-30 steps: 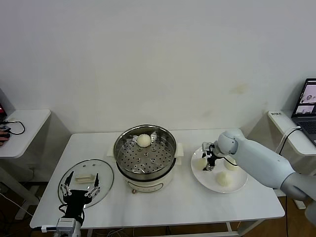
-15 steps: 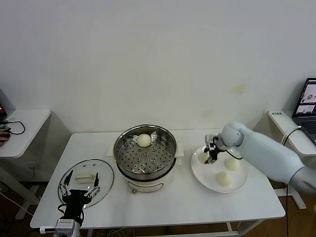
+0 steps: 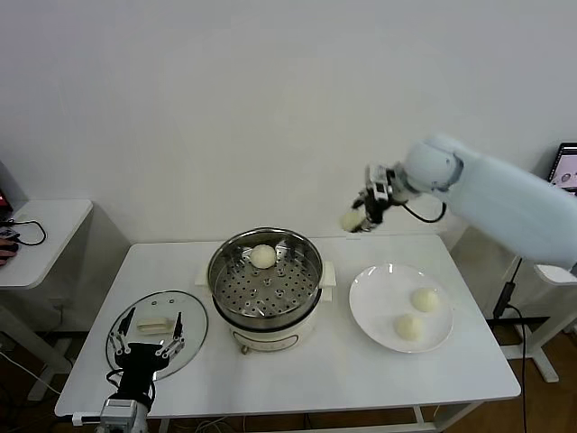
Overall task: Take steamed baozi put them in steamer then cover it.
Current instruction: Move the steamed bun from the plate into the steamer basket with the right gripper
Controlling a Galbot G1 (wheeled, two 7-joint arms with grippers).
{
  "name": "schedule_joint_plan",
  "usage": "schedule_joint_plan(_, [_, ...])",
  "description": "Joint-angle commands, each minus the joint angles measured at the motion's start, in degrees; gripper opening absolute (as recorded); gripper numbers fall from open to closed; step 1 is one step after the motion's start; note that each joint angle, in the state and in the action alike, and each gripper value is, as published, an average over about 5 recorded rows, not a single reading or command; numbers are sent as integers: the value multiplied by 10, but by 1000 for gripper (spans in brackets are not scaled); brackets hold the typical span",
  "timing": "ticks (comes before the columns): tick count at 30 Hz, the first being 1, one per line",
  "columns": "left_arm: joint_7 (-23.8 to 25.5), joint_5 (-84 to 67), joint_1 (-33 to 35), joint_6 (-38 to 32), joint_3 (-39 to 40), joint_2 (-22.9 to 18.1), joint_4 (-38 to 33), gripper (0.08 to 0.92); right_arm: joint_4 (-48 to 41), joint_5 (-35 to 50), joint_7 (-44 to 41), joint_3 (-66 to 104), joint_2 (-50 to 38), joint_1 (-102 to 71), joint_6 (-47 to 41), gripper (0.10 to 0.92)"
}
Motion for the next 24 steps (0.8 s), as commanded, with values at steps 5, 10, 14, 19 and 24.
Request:
schedule_joint_plan(5, [-1, -3, 0, 0, -8, -1, -4, 823, 36, 204, 87, -64, 157, 68, -97, 577])
schedule_joint_plan(10, [-2, -4, -1, 0, -12, -4, -7, 823, -3, 214, 110, -66, 221, 11, -114, 577])
schedule_joint_plan(14, [-2, -3, -4, 0, -12, -8, -6, 823, -21, 200, 124, -66, 248, -32, -122, 577])
schedule_joint_plan(19, [-2, -3, -6, 0, -14, -7, -7, 823, -51, 177, 131, -59, 268, -73, -126, 577])
schedule_joint_plan(24, [-2, -5, -7, 0, -20, -6, -6, 823, -70, 158, 127, -59, 273, -89, -125, 577])
